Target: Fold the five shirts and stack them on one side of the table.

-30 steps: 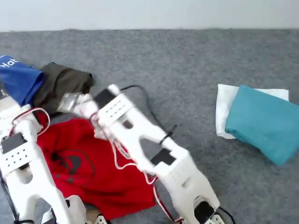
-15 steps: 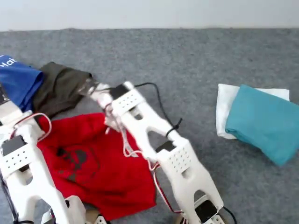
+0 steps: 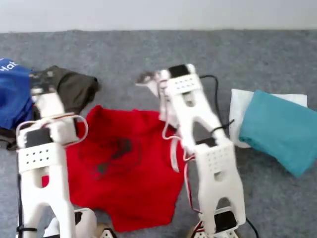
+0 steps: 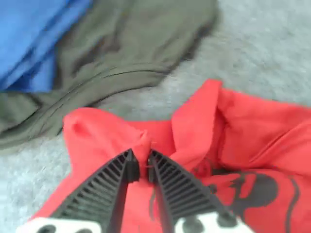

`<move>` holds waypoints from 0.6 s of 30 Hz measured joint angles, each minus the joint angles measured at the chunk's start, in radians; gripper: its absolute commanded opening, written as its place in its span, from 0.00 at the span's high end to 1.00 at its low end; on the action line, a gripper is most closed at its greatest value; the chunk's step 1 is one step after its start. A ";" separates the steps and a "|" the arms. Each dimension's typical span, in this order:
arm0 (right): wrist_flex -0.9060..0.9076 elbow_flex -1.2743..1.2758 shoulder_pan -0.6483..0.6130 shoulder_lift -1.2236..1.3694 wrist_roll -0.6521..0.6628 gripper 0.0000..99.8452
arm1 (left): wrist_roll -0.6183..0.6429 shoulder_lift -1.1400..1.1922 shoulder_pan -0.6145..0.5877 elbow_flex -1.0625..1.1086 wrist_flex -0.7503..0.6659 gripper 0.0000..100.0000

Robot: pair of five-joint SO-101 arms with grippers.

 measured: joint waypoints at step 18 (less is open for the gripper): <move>0.002 0.646 0.049 -0.718 0.224 0.73 | -0.017 0.000 0.035 0.000 0.000 0.99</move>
